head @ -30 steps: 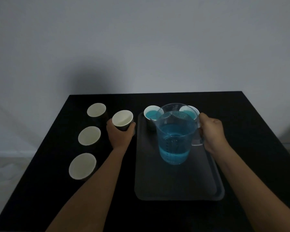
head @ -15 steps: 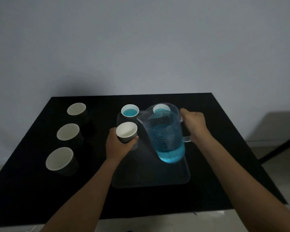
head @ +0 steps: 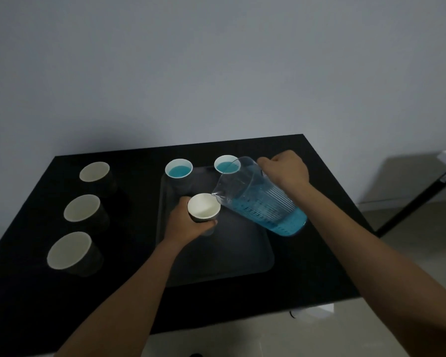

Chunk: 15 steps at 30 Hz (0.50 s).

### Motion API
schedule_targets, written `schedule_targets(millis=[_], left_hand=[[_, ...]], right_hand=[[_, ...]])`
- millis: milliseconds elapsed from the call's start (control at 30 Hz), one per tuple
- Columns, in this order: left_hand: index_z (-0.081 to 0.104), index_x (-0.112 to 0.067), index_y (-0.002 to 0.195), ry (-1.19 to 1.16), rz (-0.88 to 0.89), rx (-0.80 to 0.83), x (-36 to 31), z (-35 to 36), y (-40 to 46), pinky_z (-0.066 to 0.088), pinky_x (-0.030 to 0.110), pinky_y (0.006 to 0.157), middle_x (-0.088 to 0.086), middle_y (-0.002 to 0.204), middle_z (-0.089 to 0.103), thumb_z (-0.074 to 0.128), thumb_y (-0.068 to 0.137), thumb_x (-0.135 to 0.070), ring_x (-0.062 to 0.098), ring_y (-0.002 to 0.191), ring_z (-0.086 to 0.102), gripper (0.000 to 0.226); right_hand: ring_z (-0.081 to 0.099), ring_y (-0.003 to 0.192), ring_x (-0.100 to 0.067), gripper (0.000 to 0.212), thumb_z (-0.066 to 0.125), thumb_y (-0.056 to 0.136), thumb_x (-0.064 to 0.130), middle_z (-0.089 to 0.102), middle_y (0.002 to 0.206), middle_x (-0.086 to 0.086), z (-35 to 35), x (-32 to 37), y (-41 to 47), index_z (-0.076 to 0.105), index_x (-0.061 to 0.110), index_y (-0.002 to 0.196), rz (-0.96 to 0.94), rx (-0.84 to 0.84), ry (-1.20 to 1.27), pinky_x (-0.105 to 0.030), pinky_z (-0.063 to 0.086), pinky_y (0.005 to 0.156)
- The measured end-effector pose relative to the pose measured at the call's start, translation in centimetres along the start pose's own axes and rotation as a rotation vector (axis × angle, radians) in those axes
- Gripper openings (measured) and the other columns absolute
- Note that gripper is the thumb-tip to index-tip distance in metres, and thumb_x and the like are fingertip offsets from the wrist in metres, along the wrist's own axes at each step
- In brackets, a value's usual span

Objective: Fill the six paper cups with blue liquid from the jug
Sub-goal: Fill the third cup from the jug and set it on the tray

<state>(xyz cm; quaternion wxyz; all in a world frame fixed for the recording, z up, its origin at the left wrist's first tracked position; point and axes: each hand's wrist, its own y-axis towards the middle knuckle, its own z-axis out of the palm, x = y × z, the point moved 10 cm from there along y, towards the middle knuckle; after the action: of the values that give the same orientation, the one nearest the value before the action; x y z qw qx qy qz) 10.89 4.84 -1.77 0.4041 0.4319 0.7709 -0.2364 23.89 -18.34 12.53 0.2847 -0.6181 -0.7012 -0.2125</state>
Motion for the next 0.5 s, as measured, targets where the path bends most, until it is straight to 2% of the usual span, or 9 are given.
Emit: schedule_targets(millis=[267,400,500], left_hand=[[0.050,-0.022,0.112,-0.003,0.020,0.007,-0.7,-0.2,0.1,0.049,0.028,0.078,-0.004,0.113,0.061,0.091,0.052,-0.035,0.016,0.102,0.059,0.074],[0.050,-0.023,0.111,0.006,0.030,0.010,-1.0,-0.3,0.1,0.052,0.032,0.083,-0.004,0.113,0.061,0.091,0.051,-0.037,0.015,0.103,0.059,0.074],[0.050,-0.023,0.110,0.002,0.030,0.013,-1.2,-0.4,0.1,0.051,0.029,0.080,-0.005,0.111,0.062,0.092,0.052,-0.034,0.014,0.101,0.059,0.072]], right_hand=[[0.039,0.042,-0.012,0.037,0.056,0.086,0.039,0.043,0.049,0.004,0.1,1.5,0.0,0.053,0.016,0.057,-0.055,-0.011,-0.143,-0.023,0.033,0.047],[0.043,0.044,-0.013,0.040,0.055,0.087,0.038,0.047,0.051,0.002,0.1,2.4,-0.2,0.051,0.015,0.055,-0.072,-0.018,-0.218,-0.023,0.032,0.046],[0.043,0.044,-0.013,0.041,0.054,0.089,0.037,0.048,0.052,0.002,0.1,3.1,-0.4,0.050,0.015,0.055,-0.085,-0.013,-0.255,-0.023,0.030,0.045]])
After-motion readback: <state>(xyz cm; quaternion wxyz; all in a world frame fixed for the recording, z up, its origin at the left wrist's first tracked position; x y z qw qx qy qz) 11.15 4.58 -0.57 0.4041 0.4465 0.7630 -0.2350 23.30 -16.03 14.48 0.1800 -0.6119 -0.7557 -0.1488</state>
